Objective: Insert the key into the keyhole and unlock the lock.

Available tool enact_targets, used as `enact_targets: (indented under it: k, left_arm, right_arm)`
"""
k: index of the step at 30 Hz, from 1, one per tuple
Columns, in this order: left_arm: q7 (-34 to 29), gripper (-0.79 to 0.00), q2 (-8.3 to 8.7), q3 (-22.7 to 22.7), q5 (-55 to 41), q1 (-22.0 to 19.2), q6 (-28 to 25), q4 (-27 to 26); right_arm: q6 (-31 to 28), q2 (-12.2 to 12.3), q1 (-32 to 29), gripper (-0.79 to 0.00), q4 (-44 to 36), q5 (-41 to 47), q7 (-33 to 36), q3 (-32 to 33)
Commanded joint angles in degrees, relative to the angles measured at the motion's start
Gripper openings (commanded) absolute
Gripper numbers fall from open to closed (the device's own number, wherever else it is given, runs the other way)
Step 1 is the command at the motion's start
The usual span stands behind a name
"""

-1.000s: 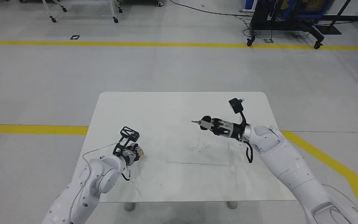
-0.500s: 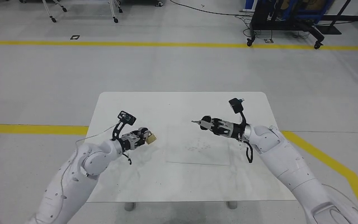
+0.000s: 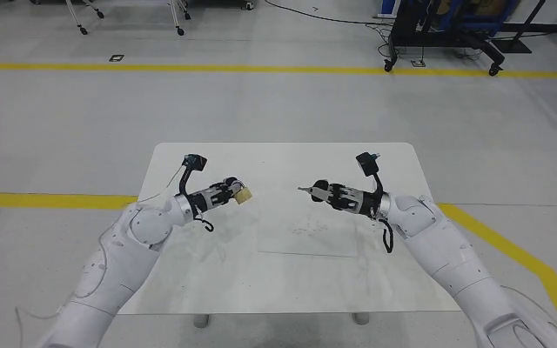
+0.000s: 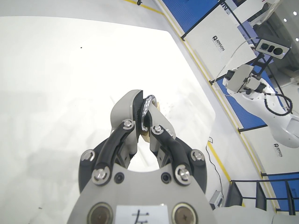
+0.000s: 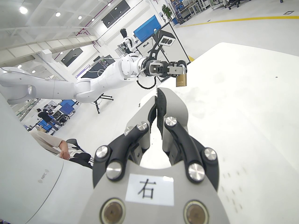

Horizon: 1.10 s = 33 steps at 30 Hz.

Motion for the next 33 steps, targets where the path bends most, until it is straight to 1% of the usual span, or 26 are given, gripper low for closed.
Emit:
enact_targets:
  k: [1, 3, 4, 6, 8, 11, 13, 16, 20, 22, 24, 31, 32, 33]
  left_arm:
    - [-6.2, -0.785, -0.49, 0.0, -16.6, -0.1, 0.5, 2.0]
    - [-14.3, -0.785, -1.31, 0.3, -30.6, -2.2, 2.9, 5.7]
    - [-18.0, -0.785, -1.82, 0.7, -36.6, -3.5, 5.0, 8.1]
    - [-23.6, -0.785, -3.05, 1.9, -45.8, -5.9, 6.8, 12.4]
    - [-27.7, -0.785, -4.42, 3.4, -52.8, -7.8, 8.6, 16.7]
    - [-31.2, -0.785, -6.69, 6.2, -59.2, -10.8, 11.6, 22.2]
    - [-32.5, -0.785, -8.21, 8.0, -61.8, -13.0, 13.3, 25.5]
    - [-33.0, -0.785, -10.37, 10.2, -63.9, -16.0, 14.6, 29.8]
    - [-36.1, -0.785, -12.92, 11.7, -68.0, -18.8, 15.3, 34.7]
    - [-37.1, -0.785, -13.84, 12.4, -67.9, -20.3, 14.7, 37.3]
    - [-37.1, -0.785, -13.84, 12.4, -67.9, -20.3, 14.7, 37.3]
    - [-37.1, -0.785, -13.84, 12.4, -67.9, -20.3, 14.7, 37.3]
    - [-36.4, -0.785, -13.86, 12.6, -67.3, -19.9, 15.3, 36.9]
    - [-35.4, -0.785, -13.88, 13.0, -66.2, -19.5, 17.1, 36.0]
  right_arm:
    - [1.2, -0.1, -0.3, -0.785, -1.2, -0.5, -0.7, -0.1]
    - [2.5, -0.5, -0.3, -0.785, -1.7, 0.9, -1.6, -0.8]
    - [3.1, -0.7, 0.0, -0.785, -1.6, 1.5, -1.7, -1.4]
    - [3.0, -1.4, 0.4, -0.785, -1.0, 3.9, -2.3, -2.8]
    - [2.9, -2.2, 1.3, -0.785, 0.5, 5.9, -2.7, -4.2]
    - [2.6, -3.3, 2.7, -0.785, 2.7, 6.1, -4.4, -5.7]
    - [2.5, -4.0, 3.2, -0.785, 4.0, 6.5, -5.9, -6.5]
    - [3.4, -4.9, 4.1, -0.785, 5.2, 6.2, -7.5, -7.3]
    - [3.6, -5.7, 4.9, -0.785, 6.2, 5.5, -8.1, -8.0]
    - [3.6, -6.0, 5.2, -0.785, 6.8, 6.4, -7.8, -8.2]
    - [3.6, -6.1, 5.3, -0.785, 7.3, 7.7, -7.1, -8.3]
    - [3.6, -6.1, 5.3, -0.785, 7.3, 7.7, -7.1, -8.3]
    - [3.6, -6.1, 5.3, -0.785, 7.3, 7.7, -7.1, -8.3]
    - [3.6, -6.1, 5.3, -0.785, 7.3, 7.7, -7.1, -8.3]
